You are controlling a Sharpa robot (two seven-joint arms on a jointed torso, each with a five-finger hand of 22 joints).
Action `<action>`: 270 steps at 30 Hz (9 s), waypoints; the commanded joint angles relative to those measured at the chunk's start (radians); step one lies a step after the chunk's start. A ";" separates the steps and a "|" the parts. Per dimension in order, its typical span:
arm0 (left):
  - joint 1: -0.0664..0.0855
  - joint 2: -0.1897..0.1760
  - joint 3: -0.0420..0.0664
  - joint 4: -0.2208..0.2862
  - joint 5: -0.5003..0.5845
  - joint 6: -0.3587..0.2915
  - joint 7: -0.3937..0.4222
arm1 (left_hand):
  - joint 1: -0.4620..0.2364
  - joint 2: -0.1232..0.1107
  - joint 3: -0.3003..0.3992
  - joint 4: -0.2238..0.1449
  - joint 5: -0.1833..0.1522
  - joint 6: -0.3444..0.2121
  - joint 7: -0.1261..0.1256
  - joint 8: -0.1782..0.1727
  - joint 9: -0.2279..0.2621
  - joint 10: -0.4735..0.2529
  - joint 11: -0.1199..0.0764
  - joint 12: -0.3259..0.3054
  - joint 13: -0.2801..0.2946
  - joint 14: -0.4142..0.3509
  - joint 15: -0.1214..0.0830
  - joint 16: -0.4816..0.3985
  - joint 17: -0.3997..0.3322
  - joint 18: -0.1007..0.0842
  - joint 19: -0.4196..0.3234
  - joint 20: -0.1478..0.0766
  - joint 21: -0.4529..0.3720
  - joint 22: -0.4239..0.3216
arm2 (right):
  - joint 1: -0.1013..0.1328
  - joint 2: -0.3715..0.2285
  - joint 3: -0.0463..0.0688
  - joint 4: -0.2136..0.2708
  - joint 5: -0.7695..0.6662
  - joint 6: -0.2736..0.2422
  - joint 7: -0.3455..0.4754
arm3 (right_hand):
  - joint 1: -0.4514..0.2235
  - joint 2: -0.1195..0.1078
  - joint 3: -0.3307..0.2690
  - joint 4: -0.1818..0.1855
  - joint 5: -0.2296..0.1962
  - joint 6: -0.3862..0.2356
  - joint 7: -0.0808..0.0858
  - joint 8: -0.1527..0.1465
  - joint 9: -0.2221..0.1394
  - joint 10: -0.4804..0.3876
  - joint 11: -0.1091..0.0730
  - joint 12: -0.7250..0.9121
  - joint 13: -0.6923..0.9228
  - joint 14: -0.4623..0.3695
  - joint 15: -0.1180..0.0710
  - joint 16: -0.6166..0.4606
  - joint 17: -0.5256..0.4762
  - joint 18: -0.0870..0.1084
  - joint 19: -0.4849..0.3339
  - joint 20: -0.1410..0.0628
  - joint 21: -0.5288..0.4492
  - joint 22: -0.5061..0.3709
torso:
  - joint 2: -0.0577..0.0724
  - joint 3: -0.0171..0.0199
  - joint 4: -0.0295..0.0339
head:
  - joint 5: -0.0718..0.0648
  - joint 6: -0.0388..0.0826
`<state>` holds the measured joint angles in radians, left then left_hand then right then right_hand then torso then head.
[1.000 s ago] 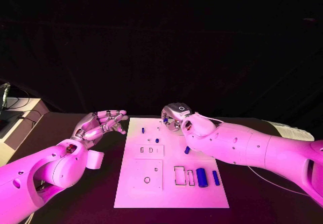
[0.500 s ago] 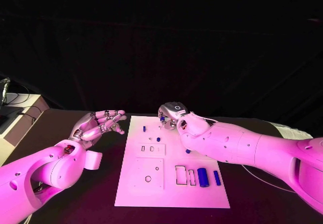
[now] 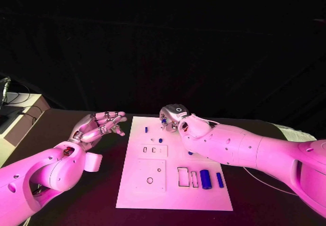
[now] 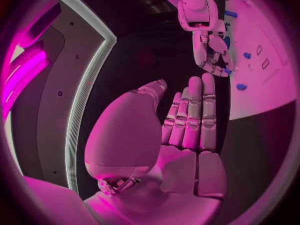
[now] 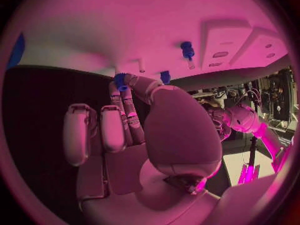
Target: Assemble the parts on the task board
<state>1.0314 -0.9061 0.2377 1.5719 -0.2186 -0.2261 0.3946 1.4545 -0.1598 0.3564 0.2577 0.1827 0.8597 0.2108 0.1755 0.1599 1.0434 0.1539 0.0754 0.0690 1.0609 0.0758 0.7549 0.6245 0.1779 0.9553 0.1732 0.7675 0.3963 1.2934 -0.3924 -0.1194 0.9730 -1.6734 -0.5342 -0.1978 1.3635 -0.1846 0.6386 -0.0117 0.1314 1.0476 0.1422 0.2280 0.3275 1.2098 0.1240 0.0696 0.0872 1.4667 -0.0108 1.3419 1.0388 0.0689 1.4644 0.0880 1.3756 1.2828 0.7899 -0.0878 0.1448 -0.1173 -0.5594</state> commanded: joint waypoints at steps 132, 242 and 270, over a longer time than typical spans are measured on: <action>-0.040 -0.001 0.001 -0.050 0.010 0.026 0.009 | -0.015 0.000 0.015 -0.004 -0.001 0.003 0.006 -0.005 0.000 -0.002 0.000 0.004 0.001 -0.015 0.003 0.021 -0.008 0.004 -0.026 0.000 0.033 0.017 | 0.031 -0.291 0.024 0.138 0.407 0.266 -0.032 | -0.008 -0.026 -0.330 0.179 0.133 -0.144 0.023 -0.044 0.051 0.323 -0.042 1.470 1.446 0.088 0.018 0.212 0.457 -0.066 0.100 0.021 0.185 0.275 | 0.006 0.0216 -0.0270 | 0.001 -0.013; -0.044 0.009 0.001 -0.061 0.008 0.035 -0.002 | -0.015 0.001 0.019 -0.007 -0.001 0.001 0.008 -0.007 -0.001 -0.008 0.002 0.002 0.000 -0.017 0.004 0.026 -0.012 0.004 -0.033 0.001 0.042 0.022 | -0.008 -0.118 0.008 0.233 0.114 0.019 -0.063 | -0.046 -0.047 -0.286 0.231 0.099 -0.157 0.030 -0.088 0.029 0.297 -0.035 1.443 1.420 0.089 0.024 0.212 0.463 -0.069 0.106 0.028 0.195 0.288 | 0.008 0.0223 -0.0266 | 0.024 -0.015; -0.048 0.004 0.001 -0.059 0.008 0.036 0.010 | -0.016 0.001 0.020 -0.007 -0.001 0.002 0.008 -0.007 -0.001 -0.011 0.002 0.001 0.000 -0.018 0.005 0.027 -0.014 0.004 -0.035 0.001 0.045 0.024 | 0.018 -0.400 0.028 0.320 0.636 0.078 0.274 | 0.047 -0.041 -0.244 0.180 0.102 -0.132 0.029 -0.093 0.032 0.306 -0.037 1.451 1.430 0.092 0.023 0.216 0.479 -0.069 0.106 0.026 0.195 0.288 | 0.000 0.0317 -0.0523 | 0.022 -0.008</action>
<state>0.9838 -0.9033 0.2380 1.5095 -0.2127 -0.2070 0.3898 1.4460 -0.1594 0.3701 0.2495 0.1827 0.8597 0.2181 0.1715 0.1594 1.0367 0.1536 0.0754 0.0701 1.0506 0.0789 0.7774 0.6117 0.1777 0.9251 0.1752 0.8063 0.4185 1.3107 -0.7907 -0.0910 1.2962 -1.1695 -0.5414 -0.0623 1.4043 -0.2279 0.3952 0.1716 0.2382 0.9118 0.1710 0.1388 0.3597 1.4653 0.0848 1.5184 1.3080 1.4651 0.0058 1.5529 1.3076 0.0068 1.4660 0.1077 1.5675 1.3079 0.7924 -0.0598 0.1008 -0.0961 -0.5660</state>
